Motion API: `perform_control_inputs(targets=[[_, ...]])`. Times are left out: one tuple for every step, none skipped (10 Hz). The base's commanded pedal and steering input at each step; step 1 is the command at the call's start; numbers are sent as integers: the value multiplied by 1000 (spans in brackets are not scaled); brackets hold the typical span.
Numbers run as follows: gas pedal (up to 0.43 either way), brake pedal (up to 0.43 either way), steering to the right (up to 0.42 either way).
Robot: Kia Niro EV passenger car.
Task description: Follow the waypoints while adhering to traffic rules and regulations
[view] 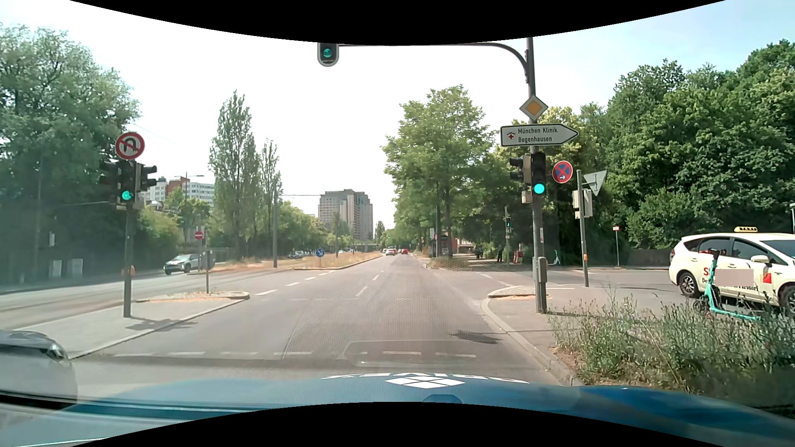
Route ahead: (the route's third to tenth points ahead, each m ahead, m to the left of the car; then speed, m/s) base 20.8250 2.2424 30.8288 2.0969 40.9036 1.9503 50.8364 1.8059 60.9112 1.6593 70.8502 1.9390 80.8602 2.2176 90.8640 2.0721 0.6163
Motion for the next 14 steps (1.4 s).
perform_control_inputs(targets=[[150,0,-19],[177,0,-20],[189,0,-20],[197,0,-21],[228,0,-21],[240,0,-21],[240,0,-21],[240,0,-22],[240,0,-27],[240,0,-27],[358,0,-27],[409,0,-22],[299,0,-16],[299,0,-18]])
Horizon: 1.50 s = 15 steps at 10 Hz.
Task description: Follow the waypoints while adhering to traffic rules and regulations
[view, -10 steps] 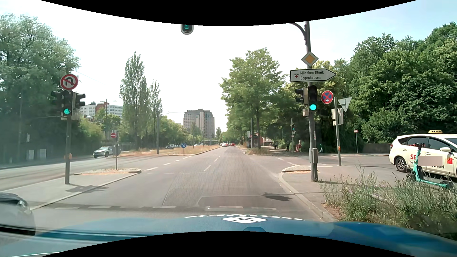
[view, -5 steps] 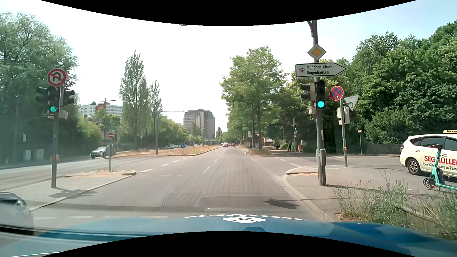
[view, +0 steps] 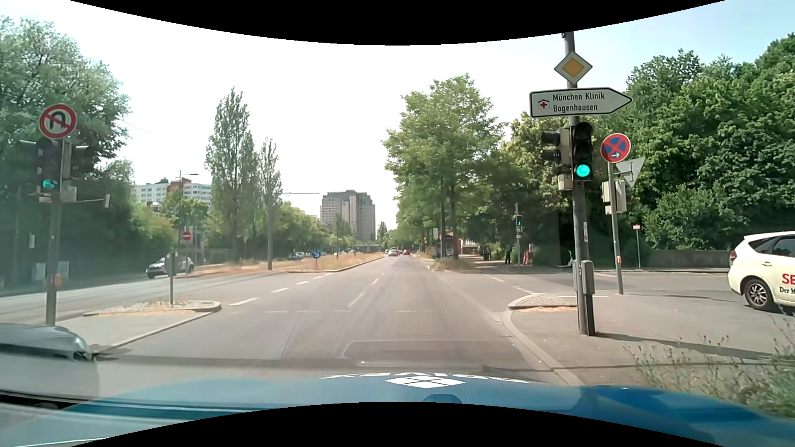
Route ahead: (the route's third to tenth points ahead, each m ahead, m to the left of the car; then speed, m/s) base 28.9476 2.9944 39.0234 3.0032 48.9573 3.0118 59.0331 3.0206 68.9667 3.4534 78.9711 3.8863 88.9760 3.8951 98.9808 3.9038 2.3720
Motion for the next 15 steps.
perform_control_inputs(targets=[[299,0,-18],[299,0,-14],[299,0,-7],[299,0,-4],[299,0,-2],[299,0,-2],[299,0,-1],[299,0,-1],[299,0,0],[299,0,1],[299,0,2],[299,0,2],[299,0,1],[299,0,-6],[287,0,-12]])
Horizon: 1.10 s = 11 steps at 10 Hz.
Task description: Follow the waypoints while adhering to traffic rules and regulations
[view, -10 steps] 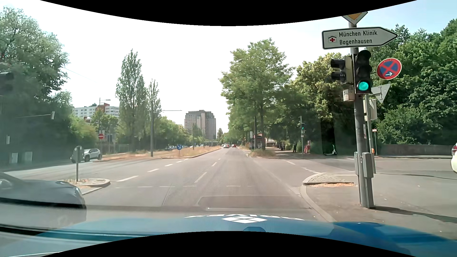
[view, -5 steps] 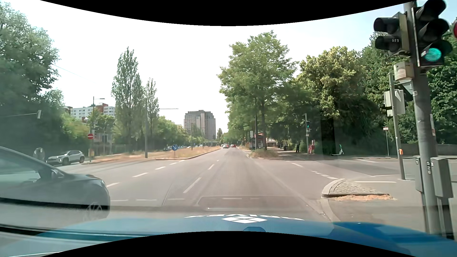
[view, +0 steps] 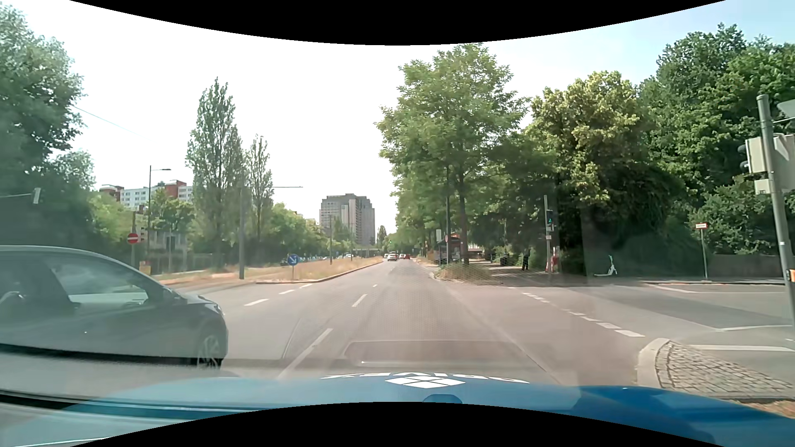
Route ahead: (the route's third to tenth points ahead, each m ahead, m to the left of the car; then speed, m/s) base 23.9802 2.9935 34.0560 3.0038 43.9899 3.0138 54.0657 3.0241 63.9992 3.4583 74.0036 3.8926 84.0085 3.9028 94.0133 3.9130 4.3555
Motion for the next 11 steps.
perform_control_inputs(targets=[[287,0,-19],[287,0,-21],[287,0,-22],[287,0,-22],[287,0,-19],[287,0,-16],[287,0,-15],[287,0,-12],[287,0,-6],[287,0,-5],[287,0,-5]])
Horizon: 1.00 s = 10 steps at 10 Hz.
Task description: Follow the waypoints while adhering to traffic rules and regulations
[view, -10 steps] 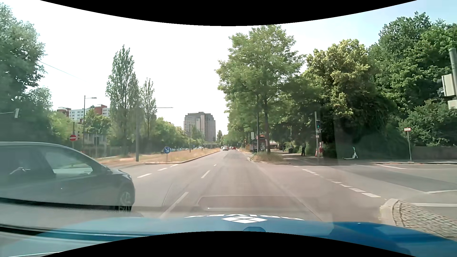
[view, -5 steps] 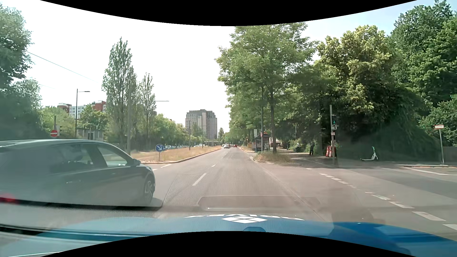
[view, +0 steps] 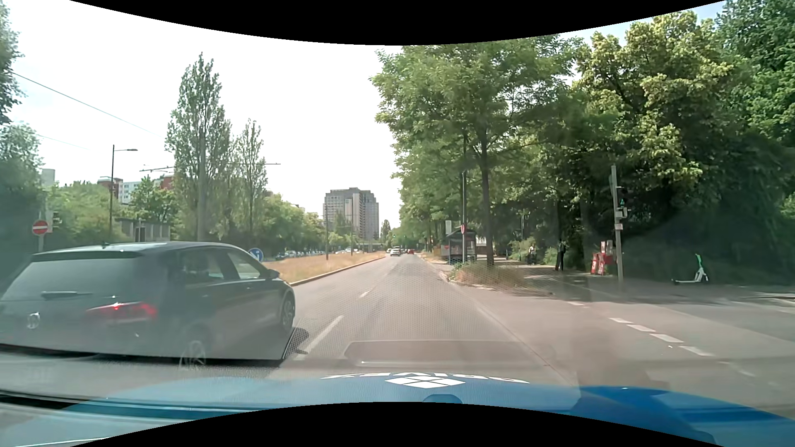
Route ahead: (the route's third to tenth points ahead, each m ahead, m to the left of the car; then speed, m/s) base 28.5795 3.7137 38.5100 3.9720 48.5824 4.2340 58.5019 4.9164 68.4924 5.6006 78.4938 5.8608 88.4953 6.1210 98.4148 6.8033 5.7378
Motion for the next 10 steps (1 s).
perform_control_inputs(targets=[[287,0,-5],[287,0,-6],[287,0,-6],[280,0,-6],[268,0,-6],[260,0,-7],[260,0,-8],[260,0,-8],[260,0,-8],[260,0,-7]])
